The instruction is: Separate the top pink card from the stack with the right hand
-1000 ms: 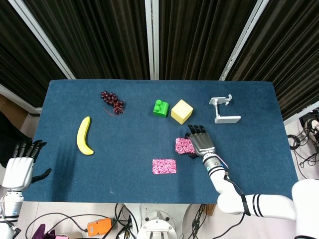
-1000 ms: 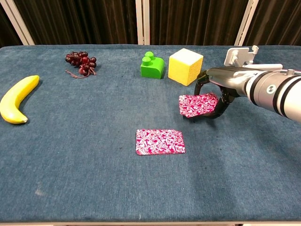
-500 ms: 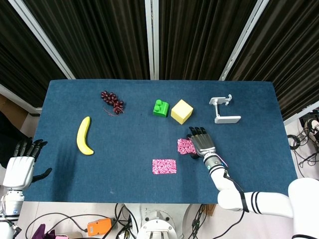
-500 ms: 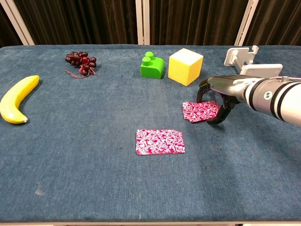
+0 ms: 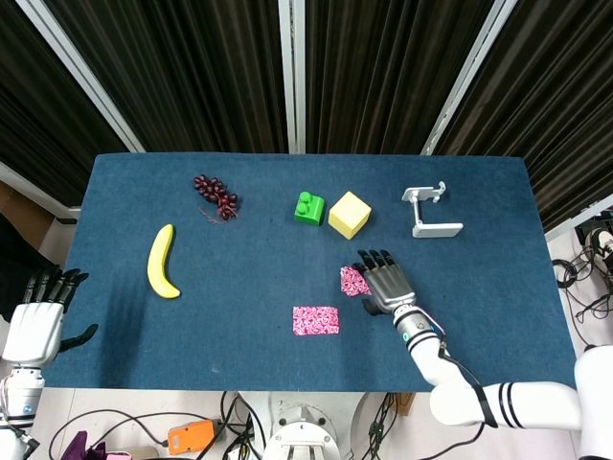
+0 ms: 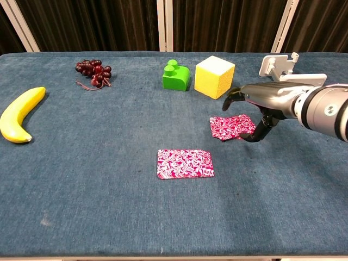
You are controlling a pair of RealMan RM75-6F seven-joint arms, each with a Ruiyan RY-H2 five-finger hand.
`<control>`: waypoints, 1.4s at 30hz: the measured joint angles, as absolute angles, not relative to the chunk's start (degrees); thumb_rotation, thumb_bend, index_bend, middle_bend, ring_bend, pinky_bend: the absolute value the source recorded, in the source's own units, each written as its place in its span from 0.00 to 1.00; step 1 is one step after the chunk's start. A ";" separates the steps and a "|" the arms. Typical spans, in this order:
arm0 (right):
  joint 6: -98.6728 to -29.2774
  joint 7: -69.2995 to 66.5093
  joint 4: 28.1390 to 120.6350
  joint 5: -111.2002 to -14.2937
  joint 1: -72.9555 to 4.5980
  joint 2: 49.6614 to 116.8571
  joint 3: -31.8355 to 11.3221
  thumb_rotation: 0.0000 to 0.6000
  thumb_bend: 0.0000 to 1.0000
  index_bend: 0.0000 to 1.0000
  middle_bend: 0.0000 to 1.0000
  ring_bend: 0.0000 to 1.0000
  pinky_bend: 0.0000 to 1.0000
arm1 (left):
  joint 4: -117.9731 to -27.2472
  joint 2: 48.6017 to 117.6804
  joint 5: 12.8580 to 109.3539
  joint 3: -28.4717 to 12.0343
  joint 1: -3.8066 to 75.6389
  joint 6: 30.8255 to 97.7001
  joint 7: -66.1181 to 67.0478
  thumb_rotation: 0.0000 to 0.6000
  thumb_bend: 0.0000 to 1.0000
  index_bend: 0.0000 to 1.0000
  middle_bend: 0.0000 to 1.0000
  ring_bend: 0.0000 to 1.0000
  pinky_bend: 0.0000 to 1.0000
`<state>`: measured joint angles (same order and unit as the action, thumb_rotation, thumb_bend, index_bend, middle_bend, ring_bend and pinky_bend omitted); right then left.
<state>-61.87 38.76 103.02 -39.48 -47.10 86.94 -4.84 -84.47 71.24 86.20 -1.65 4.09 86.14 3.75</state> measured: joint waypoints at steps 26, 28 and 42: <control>-68.83 48.37 102.53 -33.98 -50.01 103.28 -6.49 1.00 0.41 0.32 0.09 0.00 0.00 | -82.34 71.91 86.44 -1.42 3.44 86.79 1.67 1.00 0.11 0.17 0.14 0.00 0.00; -68.56 48.43 102.12 -33.75 -50.07 103.55 -6.59 1.00 0.41 0.32 0.09 0.00 0.00 | -82.18 71.98 86.45 -1.44 3.48 86.73 1.54 1.00 0.11 0.17 0.13 0.00 0.00; -68.43 49.34 100.79 -33.13 -50.30 104.62 -6.99 1.00 0.43 0.37 0.09 0.00 0.00 | -81.67 72.24 86.34 -1.47 3.52 86.50 1.32 1.00 0.11 0.17 0.13 0.00 0.00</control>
<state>-68.43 49.34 100.79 -33.13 -50.30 104.62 -6.99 -81.67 72.24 86.34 -1.47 3.52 86.50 1.32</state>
